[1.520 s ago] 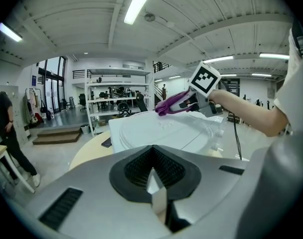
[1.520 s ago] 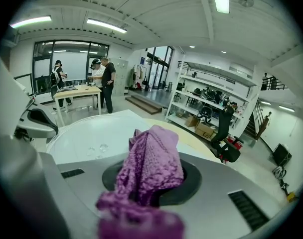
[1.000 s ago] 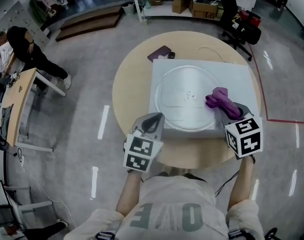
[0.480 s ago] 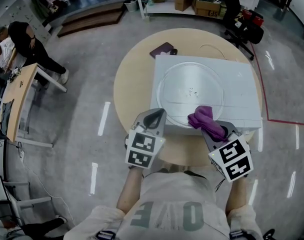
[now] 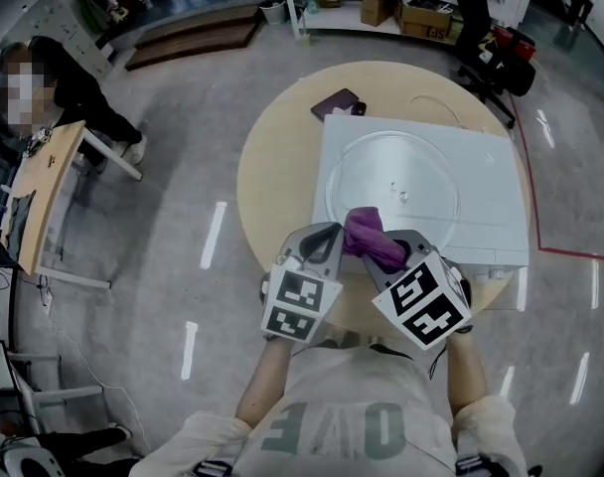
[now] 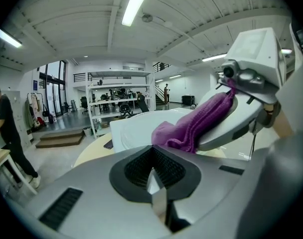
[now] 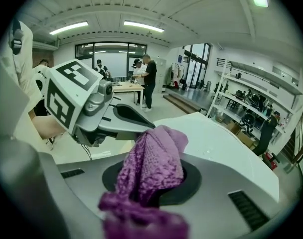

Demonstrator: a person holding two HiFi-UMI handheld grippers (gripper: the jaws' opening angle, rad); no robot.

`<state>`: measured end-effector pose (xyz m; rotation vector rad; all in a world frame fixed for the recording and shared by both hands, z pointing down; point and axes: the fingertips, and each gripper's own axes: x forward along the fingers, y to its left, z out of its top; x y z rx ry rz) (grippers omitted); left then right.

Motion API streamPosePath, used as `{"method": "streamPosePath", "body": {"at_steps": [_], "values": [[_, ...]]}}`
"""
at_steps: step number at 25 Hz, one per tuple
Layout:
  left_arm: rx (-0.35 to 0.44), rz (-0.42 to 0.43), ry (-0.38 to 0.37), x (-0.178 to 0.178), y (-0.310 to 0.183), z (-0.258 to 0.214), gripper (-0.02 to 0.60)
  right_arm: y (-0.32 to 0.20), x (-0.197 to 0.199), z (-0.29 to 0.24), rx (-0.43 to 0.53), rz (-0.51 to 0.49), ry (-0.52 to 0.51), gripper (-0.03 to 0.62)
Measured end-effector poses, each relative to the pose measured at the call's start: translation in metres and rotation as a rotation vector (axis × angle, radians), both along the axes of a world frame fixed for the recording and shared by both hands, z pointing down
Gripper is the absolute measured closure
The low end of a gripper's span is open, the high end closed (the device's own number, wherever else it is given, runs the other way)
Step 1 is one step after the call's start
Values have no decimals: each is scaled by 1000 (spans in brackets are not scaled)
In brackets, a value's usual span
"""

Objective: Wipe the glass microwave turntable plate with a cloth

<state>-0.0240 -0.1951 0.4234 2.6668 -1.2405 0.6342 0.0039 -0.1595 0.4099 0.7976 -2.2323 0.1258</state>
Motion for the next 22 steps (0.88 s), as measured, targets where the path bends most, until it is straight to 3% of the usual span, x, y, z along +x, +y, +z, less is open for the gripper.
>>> {"method": "streamPosePath", "body": {"at_steps": [7,22], "values": [[-12,2,17,-1,-3,1,578,-44,-5,0,8,21,-3,545],[-10,8,21,0,-1,-1,578,-70,-21,-5,41,27,-22,545]]}}
